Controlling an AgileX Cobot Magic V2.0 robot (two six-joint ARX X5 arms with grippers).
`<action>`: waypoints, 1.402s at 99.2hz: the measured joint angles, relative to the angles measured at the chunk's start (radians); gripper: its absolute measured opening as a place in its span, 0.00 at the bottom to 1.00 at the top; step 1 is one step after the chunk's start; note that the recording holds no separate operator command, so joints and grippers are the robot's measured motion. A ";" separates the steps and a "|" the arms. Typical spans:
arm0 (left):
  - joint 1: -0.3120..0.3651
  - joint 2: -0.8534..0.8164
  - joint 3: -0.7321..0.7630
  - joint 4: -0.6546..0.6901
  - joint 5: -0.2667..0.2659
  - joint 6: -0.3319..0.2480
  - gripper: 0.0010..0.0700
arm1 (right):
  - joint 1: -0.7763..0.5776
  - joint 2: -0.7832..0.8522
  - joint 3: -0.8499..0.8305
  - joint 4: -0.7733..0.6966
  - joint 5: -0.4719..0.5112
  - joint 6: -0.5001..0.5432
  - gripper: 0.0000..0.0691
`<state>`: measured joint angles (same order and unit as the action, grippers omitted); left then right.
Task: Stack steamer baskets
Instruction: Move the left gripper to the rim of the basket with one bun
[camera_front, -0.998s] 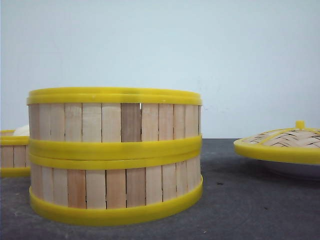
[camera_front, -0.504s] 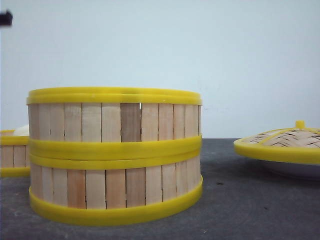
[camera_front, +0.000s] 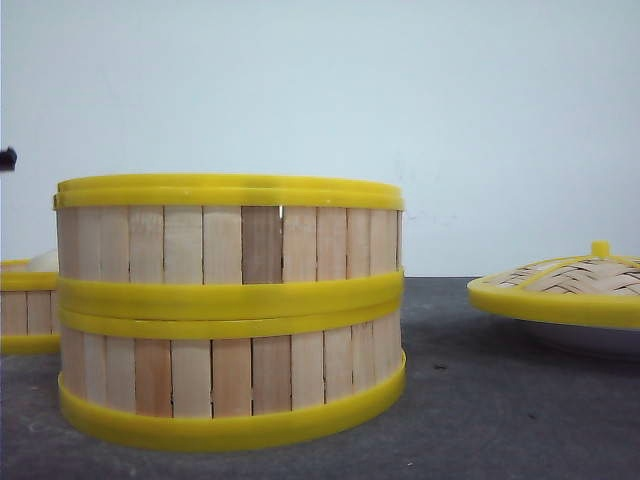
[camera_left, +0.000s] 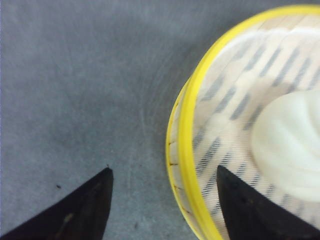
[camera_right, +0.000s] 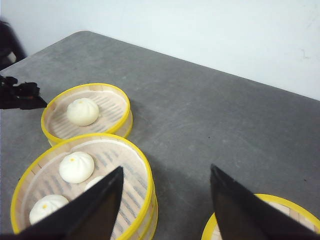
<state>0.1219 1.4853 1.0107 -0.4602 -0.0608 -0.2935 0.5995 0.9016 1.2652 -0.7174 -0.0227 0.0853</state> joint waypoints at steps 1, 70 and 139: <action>0.001 0.004 0.000 0.000 0.000 0.000 0.54 | 0.000 0.000 0.000 0.000 0.000 0.000 0.48; 0.005 0.084 0.002 0.038 0.049 -0.018 0.05 | 0.000 0.000 0.000 0.011 0.000 -0.003 0.48; 0.006 0.113 0.030 0.010 0.068 -0.021 0.04 | 0.000 0.000 0.000 0.019 0.000 -0.003 0.48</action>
<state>0.1284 1.5982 1.0409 -0.4503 0.0067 -0.3149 0.5995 0.9016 1.2652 -0.6987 -0.0227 0.0826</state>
